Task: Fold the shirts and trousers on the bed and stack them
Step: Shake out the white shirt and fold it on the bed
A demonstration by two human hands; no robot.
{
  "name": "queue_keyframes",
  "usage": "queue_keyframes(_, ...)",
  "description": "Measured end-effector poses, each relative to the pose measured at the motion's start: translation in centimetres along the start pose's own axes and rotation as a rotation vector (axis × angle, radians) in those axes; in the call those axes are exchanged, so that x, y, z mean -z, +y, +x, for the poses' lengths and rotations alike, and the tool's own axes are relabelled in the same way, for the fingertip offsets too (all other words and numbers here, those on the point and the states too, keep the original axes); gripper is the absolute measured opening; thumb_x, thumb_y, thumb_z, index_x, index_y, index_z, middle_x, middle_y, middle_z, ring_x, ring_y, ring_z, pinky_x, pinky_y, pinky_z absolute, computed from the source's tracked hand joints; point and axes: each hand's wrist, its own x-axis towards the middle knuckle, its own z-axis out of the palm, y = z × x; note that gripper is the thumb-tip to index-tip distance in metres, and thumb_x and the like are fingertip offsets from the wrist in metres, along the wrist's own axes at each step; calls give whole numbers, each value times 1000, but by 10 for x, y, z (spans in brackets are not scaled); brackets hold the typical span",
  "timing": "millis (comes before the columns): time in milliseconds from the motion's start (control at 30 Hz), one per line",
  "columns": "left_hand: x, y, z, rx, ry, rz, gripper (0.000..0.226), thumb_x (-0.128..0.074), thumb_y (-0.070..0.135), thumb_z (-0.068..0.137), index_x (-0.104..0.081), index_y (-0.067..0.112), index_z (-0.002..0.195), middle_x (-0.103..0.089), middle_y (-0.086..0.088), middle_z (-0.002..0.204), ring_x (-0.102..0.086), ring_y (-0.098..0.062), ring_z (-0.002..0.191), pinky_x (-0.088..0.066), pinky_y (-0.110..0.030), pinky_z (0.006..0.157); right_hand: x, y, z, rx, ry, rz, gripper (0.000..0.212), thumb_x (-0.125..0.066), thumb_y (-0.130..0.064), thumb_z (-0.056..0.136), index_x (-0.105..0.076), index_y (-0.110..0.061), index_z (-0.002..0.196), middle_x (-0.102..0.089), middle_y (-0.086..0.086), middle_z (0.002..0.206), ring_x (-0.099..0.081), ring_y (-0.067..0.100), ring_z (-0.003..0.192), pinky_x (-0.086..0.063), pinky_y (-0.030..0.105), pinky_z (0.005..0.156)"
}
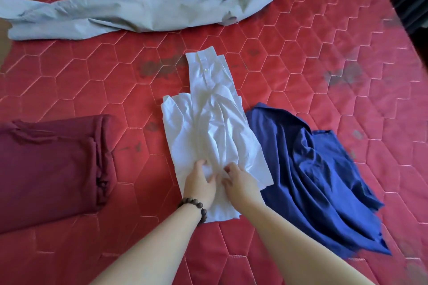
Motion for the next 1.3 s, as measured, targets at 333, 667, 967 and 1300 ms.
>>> queue_keyframes(333,34,-70,-94,114,-189,200,13,-62,21,90,-62,14,100,-66,-2,97,-64,-20,93,-46,-26,74,-42,3,-124,-93,-221,-35,8,-47,-25,93,-45,-19,98,-55,1,97,-53,25,83,-44,36,70)
queue_keyframes(667,46,-16,-10,-146,-52,172,54,-61,35,90,-43,12,136,-46,-7,133,-43,-21,126,-37,-29,99,18,-9,-10,24,293,35,45,-58,-32,89,-45,-20,131,-44,4,129,-50,24,115,-45,34,85)
queue_keyframes(967,15,7,28,-170,-27,20,19,-62,20,89,-51,10,100,-57,1,86,-54,-20,80,-39,-26,69,12,-12,43,-74,134,155,19,-54,-29,91,-49,-14,102,-58,5,85,-54,26,75,-39,33,59)
queue_keyframes(1300,148,135,-34,-472,224,-133,25,-62,11,91,-47,18,72,-40,13,53,-44,2,52,-31,-11,52,145,-118,-31,207,408,370,33,-50,-21,95,-32,-26,68,-36,-10,54,-35,4,48,-29,22,47)
